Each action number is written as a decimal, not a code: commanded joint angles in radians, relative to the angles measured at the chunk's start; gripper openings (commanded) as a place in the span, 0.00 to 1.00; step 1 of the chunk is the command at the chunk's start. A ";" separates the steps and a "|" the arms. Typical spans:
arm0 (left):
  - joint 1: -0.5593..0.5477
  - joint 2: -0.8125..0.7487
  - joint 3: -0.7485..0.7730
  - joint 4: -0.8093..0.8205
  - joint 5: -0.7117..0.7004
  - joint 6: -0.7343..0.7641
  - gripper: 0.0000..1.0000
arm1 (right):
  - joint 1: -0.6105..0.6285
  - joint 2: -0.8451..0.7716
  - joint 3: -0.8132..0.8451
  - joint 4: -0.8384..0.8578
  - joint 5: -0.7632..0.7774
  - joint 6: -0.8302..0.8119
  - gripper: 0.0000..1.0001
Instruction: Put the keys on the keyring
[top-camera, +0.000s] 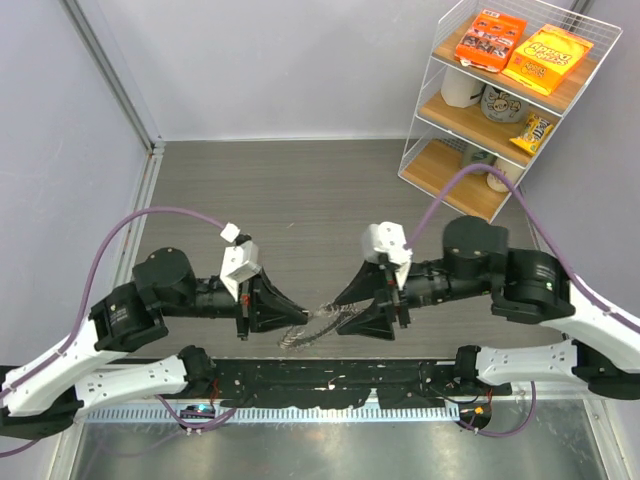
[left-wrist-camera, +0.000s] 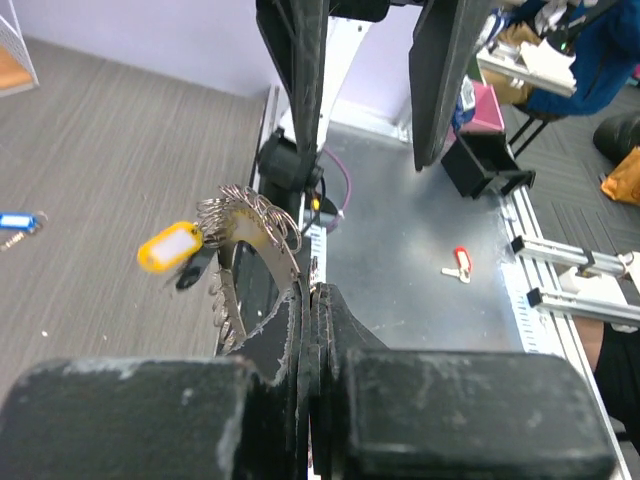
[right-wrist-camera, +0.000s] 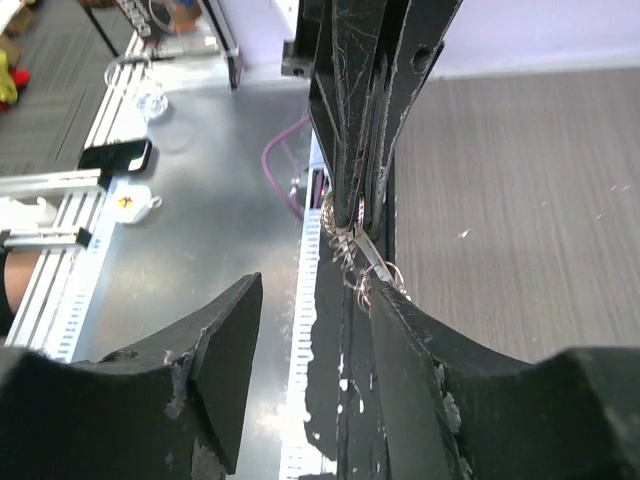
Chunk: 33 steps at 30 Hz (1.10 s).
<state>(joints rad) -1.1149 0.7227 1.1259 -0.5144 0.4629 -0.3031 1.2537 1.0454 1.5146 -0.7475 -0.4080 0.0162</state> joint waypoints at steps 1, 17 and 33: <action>-0.002 -0.054 -0.038 0.290 -0.033 -0.037 0.00 | 0.001 -0.071 -0.059 0.180 0.074 0.077 0.54; -0.002 -0.109 -0.182 0.657 -0.141 -0.154 0.00 | 0.001 -0.107 -0.238 0.580 -0.034 0.139 0.42; 0.000 -0.131 -0.206 0.731 -0.090 -0.212 0.00 | 0.003 -0.096 -0.249 0.669 0.057 0.134 0.37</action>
<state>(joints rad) -1.1149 0.5987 0.9115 0.0929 0.3511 -0.4942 1.2541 0.9482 1.2621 -0.1497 -0.3779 0.1429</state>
